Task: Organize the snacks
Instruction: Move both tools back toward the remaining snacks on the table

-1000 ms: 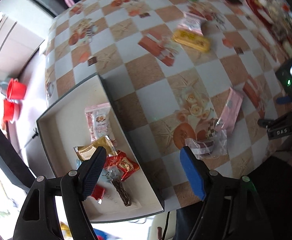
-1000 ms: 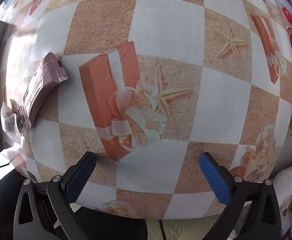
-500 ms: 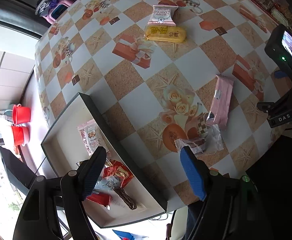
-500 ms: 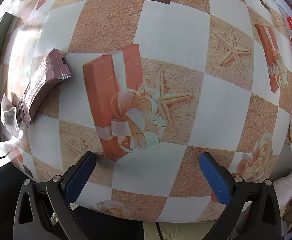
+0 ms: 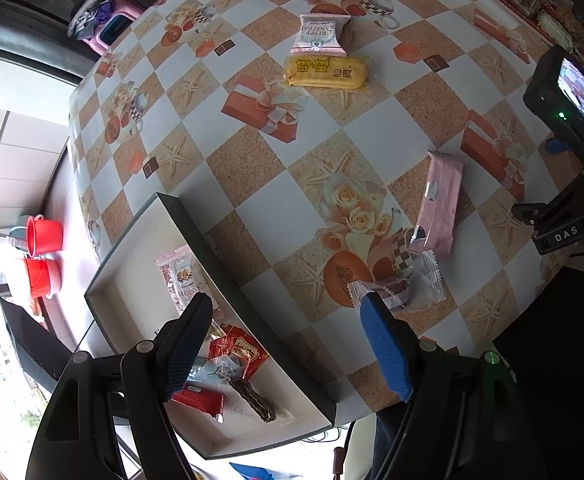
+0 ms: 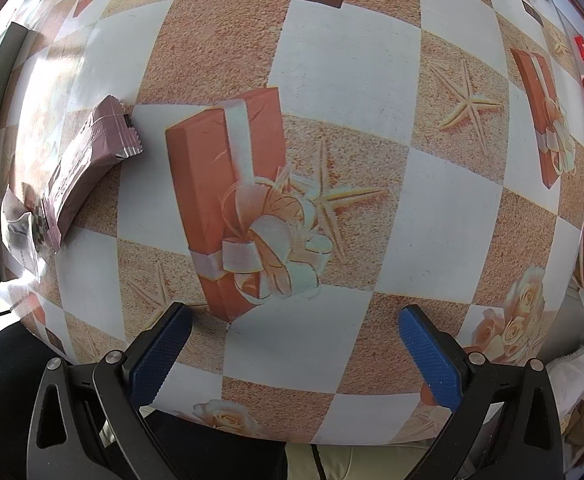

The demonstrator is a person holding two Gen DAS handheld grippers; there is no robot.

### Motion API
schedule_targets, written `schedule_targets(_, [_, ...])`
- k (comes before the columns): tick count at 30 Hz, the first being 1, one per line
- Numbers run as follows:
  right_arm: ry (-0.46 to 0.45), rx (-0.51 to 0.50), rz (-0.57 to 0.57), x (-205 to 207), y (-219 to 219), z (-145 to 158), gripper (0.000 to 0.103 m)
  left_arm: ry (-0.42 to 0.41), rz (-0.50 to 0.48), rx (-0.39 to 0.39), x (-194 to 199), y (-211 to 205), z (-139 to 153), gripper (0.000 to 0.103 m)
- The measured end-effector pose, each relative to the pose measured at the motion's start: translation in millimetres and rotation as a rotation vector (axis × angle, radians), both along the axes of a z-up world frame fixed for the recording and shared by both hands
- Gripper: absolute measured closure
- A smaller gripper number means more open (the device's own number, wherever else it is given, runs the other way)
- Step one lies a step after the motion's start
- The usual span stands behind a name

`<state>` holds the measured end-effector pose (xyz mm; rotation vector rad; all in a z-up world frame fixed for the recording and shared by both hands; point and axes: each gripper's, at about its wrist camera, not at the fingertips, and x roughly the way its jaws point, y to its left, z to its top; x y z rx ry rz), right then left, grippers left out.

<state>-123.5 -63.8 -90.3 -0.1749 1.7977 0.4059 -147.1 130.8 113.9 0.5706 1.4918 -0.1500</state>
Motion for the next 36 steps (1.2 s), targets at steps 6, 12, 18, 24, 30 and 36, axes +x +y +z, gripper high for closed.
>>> schedule_targets(6, [-0.016,0.005,-0.001,0.0,0.7,-0.4,0.000,0.020,-0.041,-0.030,-8.2,-7.3,-2.5,0.023])
schedule_targets(12, [-0.038,0.011,-0.010,-0.9,-0.6,2.2,0.000,0.046,-0.263,-0.037,-33.1,-39.2,-15.2,0.023])
schedule_targets(18, [-0.054,0.016,-0.009,-1.1,-1.0,4.1,0.000,0.094,-0.487,0.001,-57.4,-73.4,-55.1,0.022])
schedule_targets(24, [-0.039,0.011,0.002,1.6,-1.2,4.2,0.000,0.060,-0.429,0.086,-42.3,-66.3,-97.5,0.013])
schedule_targets(30, [-0.042,0.013,0.003,2.1,-2.1,3.4,0.000,0.032,-0.074,-0.015,38.5,-36.2,-87.9,0.013])
schedule_targets(36, [-0.046,0.014,0.002,0.9,-2.8,3.9,0.000,0.034,0.144,-0.187,59.9,9.1,-53.0,0.013])
